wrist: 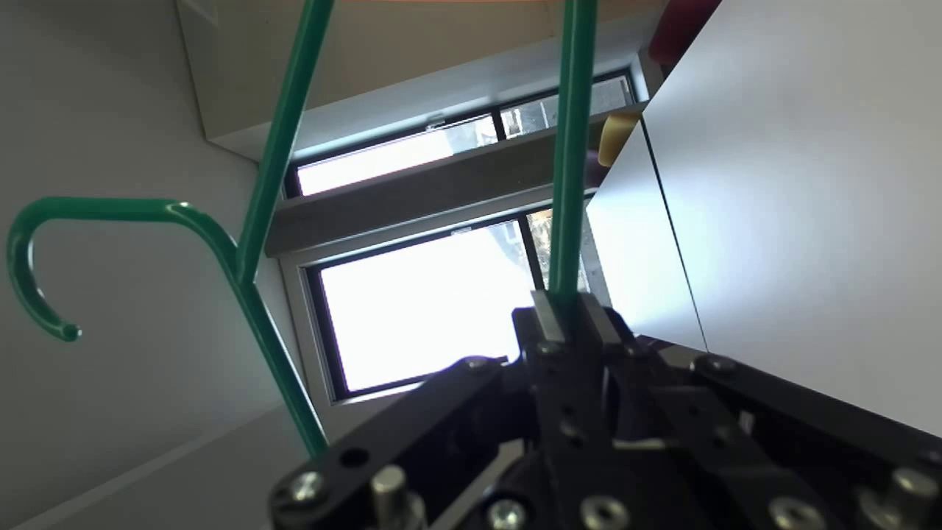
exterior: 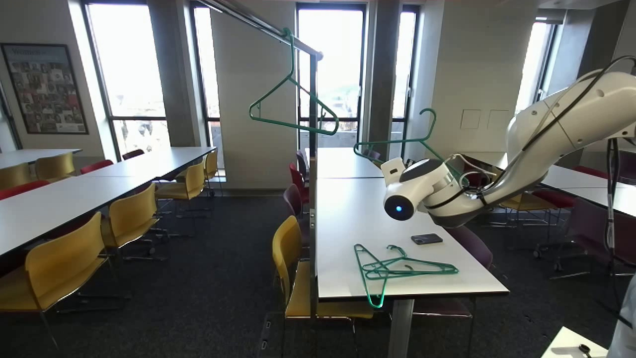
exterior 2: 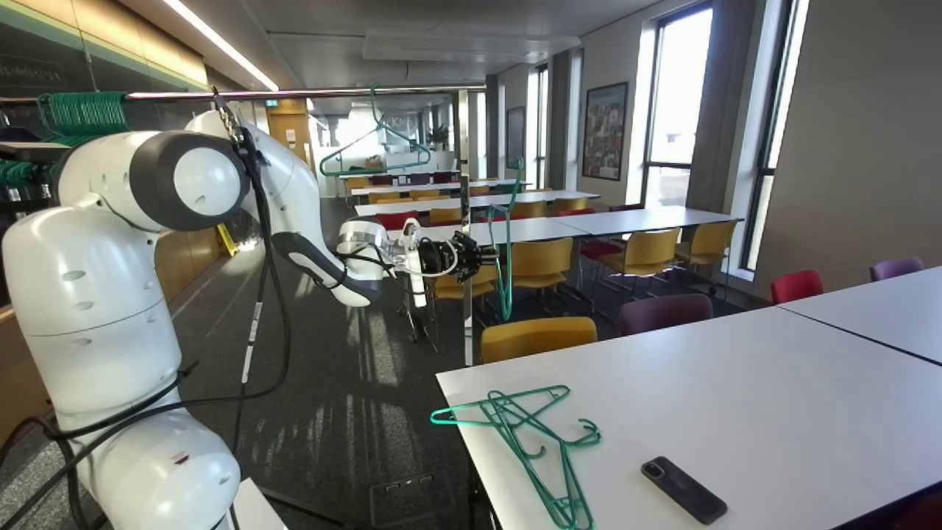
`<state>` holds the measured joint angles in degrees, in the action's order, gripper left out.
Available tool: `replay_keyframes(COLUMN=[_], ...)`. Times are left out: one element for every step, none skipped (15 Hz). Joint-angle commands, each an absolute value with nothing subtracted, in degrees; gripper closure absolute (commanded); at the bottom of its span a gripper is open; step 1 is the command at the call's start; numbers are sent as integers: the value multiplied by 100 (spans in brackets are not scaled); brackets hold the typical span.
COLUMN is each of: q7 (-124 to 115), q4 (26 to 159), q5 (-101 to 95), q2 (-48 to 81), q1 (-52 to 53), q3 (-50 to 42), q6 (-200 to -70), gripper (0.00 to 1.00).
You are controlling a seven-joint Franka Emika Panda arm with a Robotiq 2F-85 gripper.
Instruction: Put one green hanger from the table and put it on the railing
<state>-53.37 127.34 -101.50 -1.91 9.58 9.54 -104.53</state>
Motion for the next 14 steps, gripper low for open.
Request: replay_keyframes(q7=[-5338,-5339,-5339,-5339,-5339,-5339,-5339,-5339,-5297,-5236,-5173,-5103,-5060,-4912], q4=[12718,12719,12727,12729,12729,12729,12729,12729,12783,12786,12766,12712,12649,12557], q5=[-10141,-10133,-10131,-10131,-10131,-10131,-10131,-10131,-10249,-10372,-10556,-10758,-10978,-11114], q2=[-186,-183,-172,-156,-141,-128,-118,-111,-124,-146,-186,-222,-256,-274], q1=[967,967,967,967,967,966,966,966,960,987,1038,1106,1177,1263], q3=[953,953,953,954,954,955,955,955,954,984,1036,1108,1191,1291], q6=[-10443,-10443,-10443,-10443,-10443,-10443,-10443,-10443,-10289,-10154,-10039,-9900,-9769,-9569], gripper=[98,90,90,90,90,90,90,98,98,98,98,98,98,98])
